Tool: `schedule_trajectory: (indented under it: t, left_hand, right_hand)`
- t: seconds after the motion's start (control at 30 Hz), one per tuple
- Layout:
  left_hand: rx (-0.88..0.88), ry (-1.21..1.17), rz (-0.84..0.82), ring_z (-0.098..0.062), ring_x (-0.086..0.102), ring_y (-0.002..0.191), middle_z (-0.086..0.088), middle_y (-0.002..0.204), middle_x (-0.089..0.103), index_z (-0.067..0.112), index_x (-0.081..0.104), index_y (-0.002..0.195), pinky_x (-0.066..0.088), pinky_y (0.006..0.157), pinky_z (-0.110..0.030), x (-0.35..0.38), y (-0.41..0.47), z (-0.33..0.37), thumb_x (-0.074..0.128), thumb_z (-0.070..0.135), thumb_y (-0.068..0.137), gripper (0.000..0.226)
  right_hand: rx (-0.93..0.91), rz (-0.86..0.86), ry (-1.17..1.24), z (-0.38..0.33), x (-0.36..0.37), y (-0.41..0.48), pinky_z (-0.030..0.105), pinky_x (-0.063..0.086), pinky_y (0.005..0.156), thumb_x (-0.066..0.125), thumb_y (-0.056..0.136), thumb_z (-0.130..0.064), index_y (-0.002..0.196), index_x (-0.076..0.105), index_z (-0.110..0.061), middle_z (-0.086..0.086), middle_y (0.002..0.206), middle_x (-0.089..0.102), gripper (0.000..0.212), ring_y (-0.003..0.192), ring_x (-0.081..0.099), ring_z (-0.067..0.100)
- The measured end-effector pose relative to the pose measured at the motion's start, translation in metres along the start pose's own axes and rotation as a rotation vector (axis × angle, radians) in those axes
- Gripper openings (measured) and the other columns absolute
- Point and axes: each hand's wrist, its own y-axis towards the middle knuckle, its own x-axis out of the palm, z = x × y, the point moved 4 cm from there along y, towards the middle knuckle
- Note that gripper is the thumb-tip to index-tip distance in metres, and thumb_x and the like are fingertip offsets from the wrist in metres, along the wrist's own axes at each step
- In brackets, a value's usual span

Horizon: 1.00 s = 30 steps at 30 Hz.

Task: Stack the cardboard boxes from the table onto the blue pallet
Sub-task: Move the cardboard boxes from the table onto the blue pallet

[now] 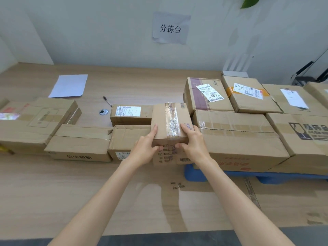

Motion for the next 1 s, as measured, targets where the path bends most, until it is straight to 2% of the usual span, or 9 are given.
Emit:
schedule_trajectory:
  t: [0.1,0.23,0.33,0.43,0.5,0.57,0.67,0.83,1.0]
  left_hand:
    - [0.056,-0.026,0.063,-0.025,0.054,0.117,-0.006,0.134,0.055,0.033,0.012,0.152,0.044,0.100,-0.040,-0.030,0.001,0.024,0.067,0.026,0.088,0.086]
    - [0.091,-0.001,0.136,-0.024,0.055,0.115,-0.003,0.129,0.058,0.038,0.015,0.151,0.045,0.097,-0.040,-0.074,0.005,0.044,0.068,0.030,0.087,0.083]
    - [0.138,-0.062,0.159,-0.020,0.056,0.111,0.002,0.124,0.059,0.035,0.019,0.151,0.045,0.092,-0.032,-0.103,0.005,0.055,0.069,0.027,0.087,0.082]
    - [0.153,-0.156,0.118,-0.016,0.054,0.111,0.008,0.121,0.053,0.031,0.020,0.152,0.042,0.092,-0.028,-0.124,0.005,0.057,0.068,0.025,0.088,0.080]
    - [0.160,-0.256,0.056,-0.019,0.056,0.114,0.006,0.128,0.055,0.037,0.020,0.150,0.045,0.100,-0.039,-0.134,0.003,0.054,0.069,0.031,0.083,0.083]
    - [0.161,-0.366,-0.018,-0.023,0.059,0.114,0.002,0.127,0.058,0.039,0.023,0.148,0.047,0.098,-0.048,-0.139,-0.001,0.050,0.069,0.027,0.084,0.080]
    - [0.169,-0.461,-0.110,-0.021,0.061,0.112,0.001,0.125,0.061,0.035,0.023,0.147,0.050,0.097,-0.046,-0.137,-0.007,0.051,0.066,0.016,0.089,0.075]
    - [0.169,-0.542,-0.139,-0.019,0.067,0.104,-0.002,0.119,0.066,0.034,0.031,0.140,0.055,0.090,-0.041,-0.125,-0.009,0.057,0.078,0.017,0.078,0.080]
    - [0.203,-0.644,-0.180,-0.022,0.068,0.103,-0.004,0.111,0.069,0.027,0.036,0.136,0.057,0.086,-0.036,-0.100,-0.006,0.078,0.078,0.012,0.076,0.075]
  right_hand:
    - [-0.036,0.030,0.014,-0.024,-0.028,0.006,0.031,0.034,0.106,0.078,0.079,-0.016,0.147,0.039,-0.025,0.012,0.141,0.038,0.079,0.133,0.037,0.028]
    - [-0.160,0.136,0.045,-0.058,-0.058,0.011,0.024,0.038,0.097,0.081,0.075,-0.022,0.143,0.045,-0.022,0.005,0.126,0.049,0.078,0.114,0.047,0.017]
    - [-0.240,0.213,0.065,-0.079,-0.075,0.012,0.016,0.032,0.092,0.082,0.074,-0.026,0.141,0.047,-0.022,0.001,0.131,0.051,0.075,0.116,0.045,0.013]
    - [-0.319,0.264,0.073,-0.100,-0.084,0.009,0.026,0.039,0.101,0.081,0.074,-0.028,0.141,0.044,-0.027,-0.001,0.138,0.049,0.077,0.124,0.047,0.016]
    - [-0.372,0.275,0.081,-0.113,-0.088,0.004,0.036,0.042,0.104,0.080,0.074,-0.024,0.141,0.041,-0.030,-0.001,0.142,0.047,0.077,0.127,0.045,0.018]
    - [-0.421,0.293,0.067,-0.124,-0.091,-0.002,0.041,0.039,0.108,0.078,0.075,-0.020,0.141,0.040,-0.032,0.000,0.147,0.043,0.077,0.133,0.041,0.020]
    - [-0.443,0.304,0.020,-0.135,-0.091,-0.008,0.040,0.031,0.110,0.076,0.078,-0.018,0.143,0.039,-0.033,0.002,0.154,0.034,0.076,0.140,0.033,0.022]
    - [-0.482,0.335,-0.011,-0.140,-0.092,-0.017,0.047,0.034,0.110,0.075,0.077,-0.017,0.147,0.029,-0.036,0.002,0.154,0.034,0.085,0.139,0.034,0.024]
    - [-0.500,0.392,-0.102,-0.130,-0.112,-0.024,0.040,0.029,0.111,0.074,0.077,-0.020,0.149,0.026,-0.029,0.001,0.151,0.038,0.087,0.138,0.034,0.019]
